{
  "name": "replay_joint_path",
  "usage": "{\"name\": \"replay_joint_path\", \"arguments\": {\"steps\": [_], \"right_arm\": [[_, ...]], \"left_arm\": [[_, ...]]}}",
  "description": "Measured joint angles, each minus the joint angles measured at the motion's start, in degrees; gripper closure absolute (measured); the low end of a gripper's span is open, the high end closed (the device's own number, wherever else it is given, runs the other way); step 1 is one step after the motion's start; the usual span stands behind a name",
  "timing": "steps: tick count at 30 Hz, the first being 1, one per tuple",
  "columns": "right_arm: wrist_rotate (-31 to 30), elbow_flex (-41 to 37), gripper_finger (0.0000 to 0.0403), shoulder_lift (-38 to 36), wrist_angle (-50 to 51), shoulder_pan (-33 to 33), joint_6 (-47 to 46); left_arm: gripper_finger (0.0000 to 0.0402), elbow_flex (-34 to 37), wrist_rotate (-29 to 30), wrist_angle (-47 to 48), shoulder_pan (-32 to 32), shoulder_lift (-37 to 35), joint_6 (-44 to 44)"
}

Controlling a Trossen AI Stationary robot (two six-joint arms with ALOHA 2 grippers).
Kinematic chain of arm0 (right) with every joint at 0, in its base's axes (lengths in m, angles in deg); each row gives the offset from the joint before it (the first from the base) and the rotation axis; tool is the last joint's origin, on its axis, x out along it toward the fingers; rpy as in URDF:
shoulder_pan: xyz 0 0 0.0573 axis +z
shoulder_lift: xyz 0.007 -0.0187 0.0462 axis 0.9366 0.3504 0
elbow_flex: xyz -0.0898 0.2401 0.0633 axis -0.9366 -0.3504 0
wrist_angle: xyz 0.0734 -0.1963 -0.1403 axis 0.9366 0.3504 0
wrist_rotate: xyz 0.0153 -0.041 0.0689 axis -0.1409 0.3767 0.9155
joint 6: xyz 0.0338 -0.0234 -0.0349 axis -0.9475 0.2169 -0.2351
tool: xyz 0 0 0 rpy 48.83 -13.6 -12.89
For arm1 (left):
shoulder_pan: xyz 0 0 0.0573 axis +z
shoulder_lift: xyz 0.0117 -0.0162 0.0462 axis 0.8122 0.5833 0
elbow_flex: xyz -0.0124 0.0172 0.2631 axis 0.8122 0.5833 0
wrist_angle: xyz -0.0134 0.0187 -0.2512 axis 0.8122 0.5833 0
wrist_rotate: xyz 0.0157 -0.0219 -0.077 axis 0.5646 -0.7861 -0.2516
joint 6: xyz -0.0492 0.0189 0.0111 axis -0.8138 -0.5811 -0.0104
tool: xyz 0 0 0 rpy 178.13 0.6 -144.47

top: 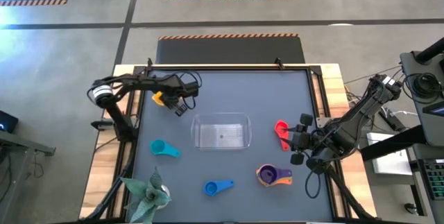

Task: Nest measuring cups in basket
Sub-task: Stack the yellow measuring cup on top of the purple measuring cup

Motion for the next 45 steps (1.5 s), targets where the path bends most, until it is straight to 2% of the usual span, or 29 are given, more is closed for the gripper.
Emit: {"name": "replay_joint_path", "arguments": {"steps": [6, 9, 13, 19, 24, 28, 35, 40, 45], "right_arm": [[-0.19, 0.2, 0.026, -0.07, -0.02, 0.0, 0.62], [-1.5, 0.2, 0.0262, -0.28, -0.22, -0.01, 0.65], [-4.5, 0.2, 0.0259, -0.72, -3.2, -0.44, 1.45], [-2.1, 0.23, 0.0263, -1.53, -14.28, -3.03, 10.7], [-1.44, 0.26, 0.0261, -1.82, -23.34, -4.96, 19.02], [-1.39, 0.26, 0.0249, -1.7, -30.14, -6.33, 24.45], [-1.03, 0.28, 0.0198, 0.67, -39.71, -6.64, 38.33], [-2.92, 0.28, 0.0145, 2.64, -41.41, -7.32, 36.4], [-3.21, 0.28, 0.0112, 5.08, -41.49, -9.28, 34.7]], "left_arm": [[0.0397, -3.96, 1.91, 8.07, -3.15, -9.59, -4.87], [0.0399, -6.91, 2.4, 7.57, -7.39, -15.92, -9.0], [0.04, -9.4, 3.81, 1.39, -16.44, -21.23, -12.68], [0.04, -10.43, 7.8, -11.89, -29.05, -22.09, -13.16], [0.0401, -12.37, 13.03, -18.23, -35.88, -18.06, -13.26], [0.0401, -15.87, 16.1, -20.64, -38.79, -12.36, -13.46], [0.0401, -28.04, 16.75, -20.42, -41.54, 0.87, -9.39], [0.0401, -38.85, 16.37, -15.7, -42.42, 9.72, -7.85], [0.0401, -49.72, 16.35, -9.79, -42.54, 18.02, -6.75]]}}
